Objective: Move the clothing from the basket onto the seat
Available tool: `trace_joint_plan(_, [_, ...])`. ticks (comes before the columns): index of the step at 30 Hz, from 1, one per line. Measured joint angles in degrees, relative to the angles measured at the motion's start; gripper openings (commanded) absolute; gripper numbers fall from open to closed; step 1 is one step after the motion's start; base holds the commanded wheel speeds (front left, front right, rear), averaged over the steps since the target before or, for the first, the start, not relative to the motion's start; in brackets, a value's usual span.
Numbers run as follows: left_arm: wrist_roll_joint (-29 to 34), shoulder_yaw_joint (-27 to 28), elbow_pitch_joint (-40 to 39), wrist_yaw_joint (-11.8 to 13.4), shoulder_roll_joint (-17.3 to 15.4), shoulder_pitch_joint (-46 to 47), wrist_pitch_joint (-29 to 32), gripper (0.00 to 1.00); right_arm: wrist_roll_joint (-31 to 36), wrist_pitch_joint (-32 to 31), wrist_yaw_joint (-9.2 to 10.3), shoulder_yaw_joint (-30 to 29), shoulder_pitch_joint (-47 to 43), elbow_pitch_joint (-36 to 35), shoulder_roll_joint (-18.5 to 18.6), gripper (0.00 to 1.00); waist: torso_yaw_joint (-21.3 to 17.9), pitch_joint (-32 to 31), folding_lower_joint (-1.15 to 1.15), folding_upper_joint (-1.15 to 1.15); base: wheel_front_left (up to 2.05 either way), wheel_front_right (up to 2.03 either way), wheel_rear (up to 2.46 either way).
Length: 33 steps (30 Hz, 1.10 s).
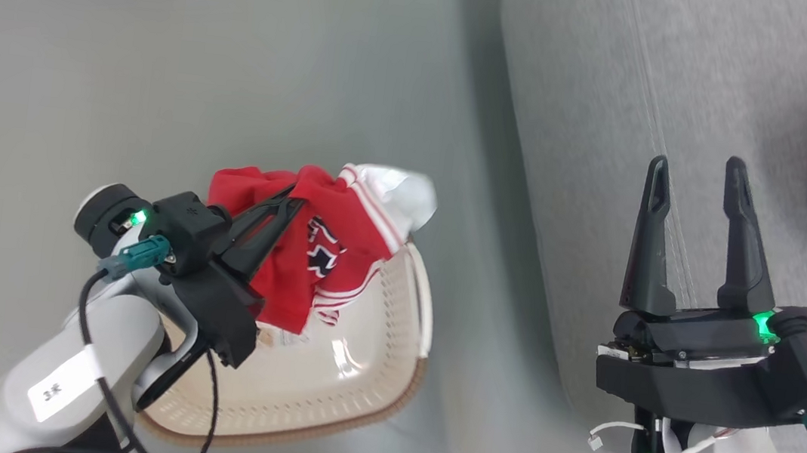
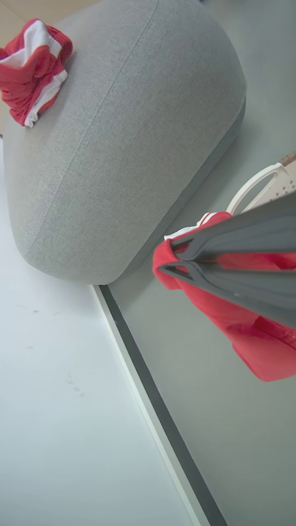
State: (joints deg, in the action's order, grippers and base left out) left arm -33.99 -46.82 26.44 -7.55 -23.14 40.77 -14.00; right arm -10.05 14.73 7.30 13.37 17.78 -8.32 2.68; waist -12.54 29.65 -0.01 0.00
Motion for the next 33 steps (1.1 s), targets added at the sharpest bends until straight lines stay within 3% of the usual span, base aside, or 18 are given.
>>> trace_joint_plan(9, [-6.26,1.59,-6.50,0.00,0.88,-1.50,-0.30,0.00,-2.00,0.00,-0.25,-0.26,-0.13,5.06,0.05,1.00,4.33,-7.28,0.00,0.01,0.00,0.00,0.00])
trace_joint_plan(24, [-8.92,5.55,-9.12,0.08,5.68,0.62,-0.31,0.00,-7.08,-0.01,-6.57,-1.78,-5.50,12.72,0.80,1.00,9.57,-20.77,0.00,0.00,0.00,0.00,0.00])
trace_joint_plan(33, [-9.07,5.46,-10.21,2.11,7.31,1.22,-0.30,0.00,-8.03,-0.01,-10.50,0.99,-9.34,13.54,0.85,1.00,11.15,-27.14,0.00,0.00,0.00,0.00,0.00])
